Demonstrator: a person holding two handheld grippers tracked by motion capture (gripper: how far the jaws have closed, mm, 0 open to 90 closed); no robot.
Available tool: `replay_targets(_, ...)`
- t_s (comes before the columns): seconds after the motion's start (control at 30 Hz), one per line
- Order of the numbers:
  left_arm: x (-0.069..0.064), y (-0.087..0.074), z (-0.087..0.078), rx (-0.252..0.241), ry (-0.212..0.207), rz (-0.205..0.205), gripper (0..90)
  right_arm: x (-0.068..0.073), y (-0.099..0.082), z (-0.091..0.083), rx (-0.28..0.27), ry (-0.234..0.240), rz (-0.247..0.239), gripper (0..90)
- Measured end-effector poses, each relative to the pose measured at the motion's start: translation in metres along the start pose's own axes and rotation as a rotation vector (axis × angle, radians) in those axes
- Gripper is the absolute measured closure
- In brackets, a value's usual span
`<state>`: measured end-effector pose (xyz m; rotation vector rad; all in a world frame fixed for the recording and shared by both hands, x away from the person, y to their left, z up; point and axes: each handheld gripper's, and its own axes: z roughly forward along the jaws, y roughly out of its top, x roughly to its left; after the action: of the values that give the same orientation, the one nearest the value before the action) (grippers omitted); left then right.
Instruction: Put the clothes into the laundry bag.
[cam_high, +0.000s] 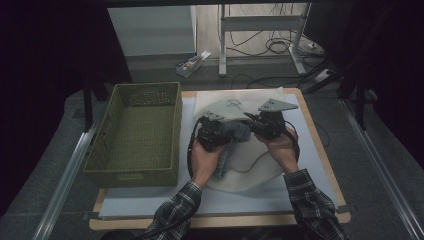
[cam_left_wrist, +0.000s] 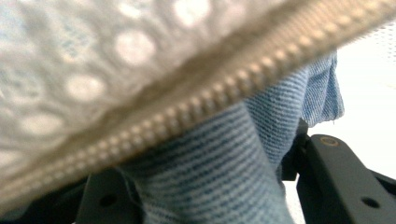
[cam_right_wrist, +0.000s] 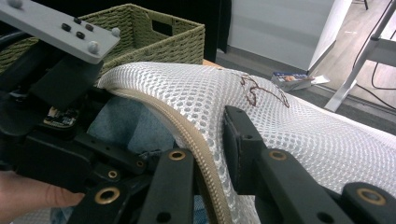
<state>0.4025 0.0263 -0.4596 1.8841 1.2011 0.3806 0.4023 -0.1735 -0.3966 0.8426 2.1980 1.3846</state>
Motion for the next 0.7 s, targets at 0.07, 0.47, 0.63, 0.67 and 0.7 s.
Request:
replay_targets(0.07, 0.0011, 0.0007, 0.0011, 0.005, 0.009, -0.001, 48.8, 0.0002, -0.0003, 0.0002, 0.003, 0.001, -0.002, 79.1)
replay_targets(0.47, 0.0063, 0.0034, 0.0062, 0.013, 0.040, -0.010, 47.7, 0.0024, -0.0019, 0.0024, 0.019, 0.002, -0.012, 79.2)
replay_targets(0.63, 0.0053, 0.0029, 0.0071, 0.028, 0.049, 0.014, 41.5, 0.0024, -0.0024, 0.0029, 0.023, 0.002, -0.013, 79.1)
replay_targets(0.67, 0.0043, 0.0027, 0.0076, 0.027, 0.048, 0.018, 39.3, 0.0023, -0.0024, 0.0029, 0.023, 0.002, -0.013, 79.0)
replay_targets(0.7, 0.0043, 0.0026, 0.0075, 0.042, 0.043, 0.032, 36.4, 0.0022, -0.0024, 0.0028, 0.023, 0.003, -0.013, 78.7)
